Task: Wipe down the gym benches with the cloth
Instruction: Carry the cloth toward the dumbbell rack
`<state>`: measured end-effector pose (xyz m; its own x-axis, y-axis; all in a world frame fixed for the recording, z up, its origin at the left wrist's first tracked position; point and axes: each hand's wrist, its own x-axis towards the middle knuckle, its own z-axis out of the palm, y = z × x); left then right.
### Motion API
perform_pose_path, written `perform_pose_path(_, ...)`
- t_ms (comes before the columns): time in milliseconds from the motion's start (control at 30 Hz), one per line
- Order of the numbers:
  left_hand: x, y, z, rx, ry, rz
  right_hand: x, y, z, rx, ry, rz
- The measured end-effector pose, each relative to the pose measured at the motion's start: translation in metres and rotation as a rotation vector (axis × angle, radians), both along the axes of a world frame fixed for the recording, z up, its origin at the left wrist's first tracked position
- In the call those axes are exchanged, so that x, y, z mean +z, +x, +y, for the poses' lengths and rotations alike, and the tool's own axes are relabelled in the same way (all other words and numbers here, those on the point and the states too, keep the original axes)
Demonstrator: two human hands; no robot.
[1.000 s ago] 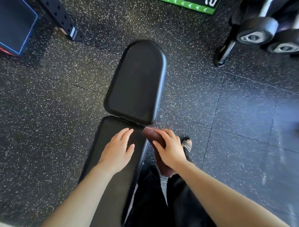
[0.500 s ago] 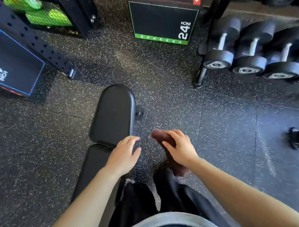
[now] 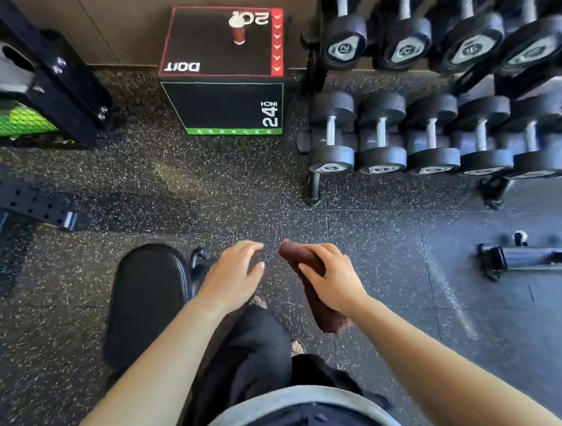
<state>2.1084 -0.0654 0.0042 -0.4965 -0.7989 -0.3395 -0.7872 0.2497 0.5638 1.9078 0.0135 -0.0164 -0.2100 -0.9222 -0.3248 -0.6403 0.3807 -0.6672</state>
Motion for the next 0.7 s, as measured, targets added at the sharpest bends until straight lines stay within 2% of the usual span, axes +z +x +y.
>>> perform_pose_path(200, -0.001, -0.016, -0.087, -0.015, -0.034, -0.013, 0.003, -0.018, -0.090, 0.025, -0.009, 0.019)
perform_pose_path(533, 0.013, -0.006, -0.301, 0.023, -0.133, -0.067, 0.010, -0.004, -0.313, 0.059, -0.015, -0.021)
perform_pose_path(700, 0.028, -0.001, -0.387, 0.112, -0.162, -0.032, 0.022, 0.001, -0.411, 0.118, -0.064, 0.004)
